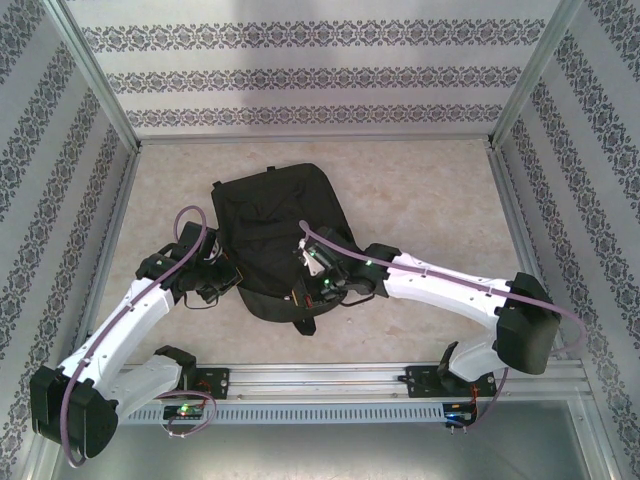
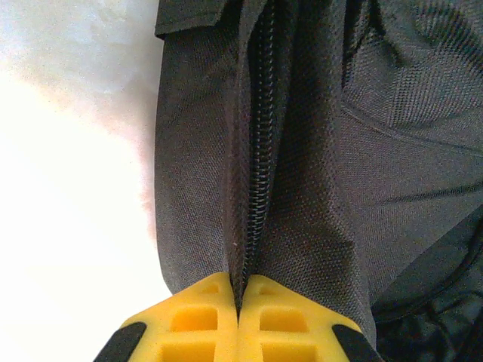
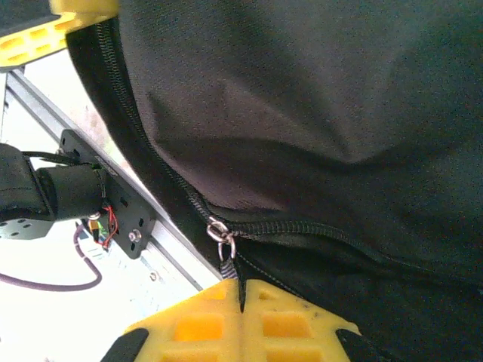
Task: Pack the student bag
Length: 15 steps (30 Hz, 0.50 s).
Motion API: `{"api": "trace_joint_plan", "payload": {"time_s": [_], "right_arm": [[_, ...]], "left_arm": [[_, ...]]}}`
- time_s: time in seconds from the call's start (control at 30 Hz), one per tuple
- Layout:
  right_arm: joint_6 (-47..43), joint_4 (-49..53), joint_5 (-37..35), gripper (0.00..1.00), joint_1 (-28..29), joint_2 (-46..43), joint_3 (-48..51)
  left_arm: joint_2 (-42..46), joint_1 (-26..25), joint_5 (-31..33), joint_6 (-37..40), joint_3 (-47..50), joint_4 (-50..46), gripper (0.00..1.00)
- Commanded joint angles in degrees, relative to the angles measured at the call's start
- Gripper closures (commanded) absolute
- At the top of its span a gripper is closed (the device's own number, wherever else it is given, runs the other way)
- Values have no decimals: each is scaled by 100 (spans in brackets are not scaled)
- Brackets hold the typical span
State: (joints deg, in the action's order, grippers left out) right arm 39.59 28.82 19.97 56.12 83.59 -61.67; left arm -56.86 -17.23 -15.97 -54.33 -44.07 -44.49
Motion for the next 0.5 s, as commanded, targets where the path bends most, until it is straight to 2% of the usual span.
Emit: {"api": "trace_joint_plan", "payload": {"time_s": [0.0, 0.47], "right_arm": [[-472, 686, 60, 100, -209, -135, 55], [-1090, 1607, -251, 100, -494, -398, 90]], "left_arm": [[140, 124, 365, 297, -185, -357, 100], [90, 368, 569, 588, -283, -494, 100]]}}
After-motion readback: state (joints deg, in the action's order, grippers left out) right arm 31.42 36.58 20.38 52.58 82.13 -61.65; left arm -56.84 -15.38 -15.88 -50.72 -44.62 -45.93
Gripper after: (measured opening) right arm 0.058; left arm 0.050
